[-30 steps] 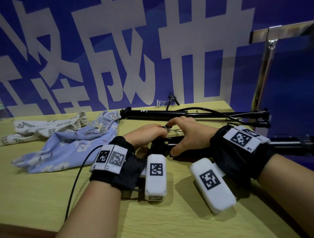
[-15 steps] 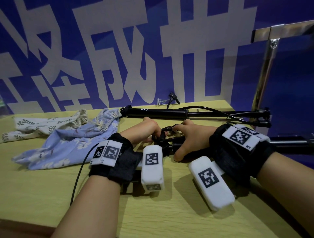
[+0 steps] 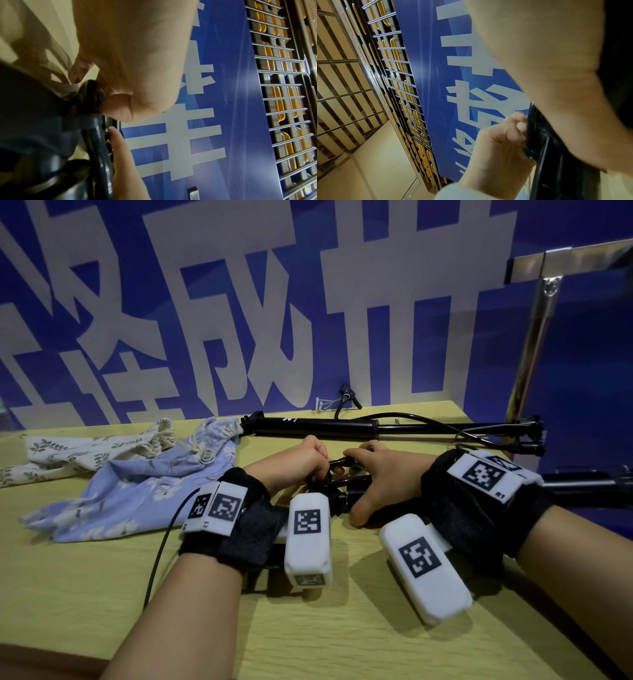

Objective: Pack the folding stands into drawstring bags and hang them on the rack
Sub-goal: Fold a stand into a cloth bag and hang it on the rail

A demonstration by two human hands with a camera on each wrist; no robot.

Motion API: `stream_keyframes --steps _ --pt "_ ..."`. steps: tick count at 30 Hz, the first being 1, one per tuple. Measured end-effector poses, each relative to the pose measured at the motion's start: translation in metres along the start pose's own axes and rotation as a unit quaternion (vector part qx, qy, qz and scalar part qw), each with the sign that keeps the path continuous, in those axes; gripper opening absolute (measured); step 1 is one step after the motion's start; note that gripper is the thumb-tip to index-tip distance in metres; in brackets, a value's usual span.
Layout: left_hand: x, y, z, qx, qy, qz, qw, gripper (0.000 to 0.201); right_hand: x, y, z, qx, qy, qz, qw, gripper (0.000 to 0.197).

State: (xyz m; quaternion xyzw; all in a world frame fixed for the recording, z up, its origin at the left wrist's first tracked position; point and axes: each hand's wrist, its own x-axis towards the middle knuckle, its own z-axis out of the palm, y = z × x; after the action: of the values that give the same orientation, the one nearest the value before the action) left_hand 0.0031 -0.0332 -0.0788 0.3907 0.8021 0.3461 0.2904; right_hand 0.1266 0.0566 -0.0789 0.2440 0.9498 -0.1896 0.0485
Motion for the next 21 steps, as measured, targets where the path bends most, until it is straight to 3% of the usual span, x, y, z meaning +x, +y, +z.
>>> stream_keyframes --steps 6,10,14,16,17,19,21 --pt "0.006 -0.003 0.002 0.028 0.035 0.016 0.999 0.022 -0.001 -0.001 0.000 0.015 0.001 0.011 1.000 0.087" --pt "0.008 -0.017 -0.019 0.077 0.131 0.012 0.988 0.012 -0.001 0.000 -0.001 0.028 0.001 0.012 1.000 0.088" --pt "0.015 -0.050 -0.056 0.195 0.259 -0.109 0.940 0.027 0.002 0.003 -0.001 0.032 0.010 0.028 0.999 0.088" --pt "0.019 -0.060 -0.061 0.258 0.235 -0.164 0.923 0.049 0.004 0.005 -0.001 0.031 0.017 0.041 0.999 0.088" --pt "0.019 -0.063 -0.060 0.255 0.216 -0.171 0.927 0.055 0.005 0.006 -0.001 0.029 0.020 0.047 0.998 0.088" --pt "0.024 -0.067 -0.058 0.230 0.185 -0.186 0.937 0.052 0.006 0.007 -0.001 0.026 0.026 0.055 0.998 0.089" --pt "0.031 -0.075 -0.060 0.196 0.212 -0.183 0.940 0.051 0.007 0.008 0.000 0.025 0.033 0.062 0.997 0.088"
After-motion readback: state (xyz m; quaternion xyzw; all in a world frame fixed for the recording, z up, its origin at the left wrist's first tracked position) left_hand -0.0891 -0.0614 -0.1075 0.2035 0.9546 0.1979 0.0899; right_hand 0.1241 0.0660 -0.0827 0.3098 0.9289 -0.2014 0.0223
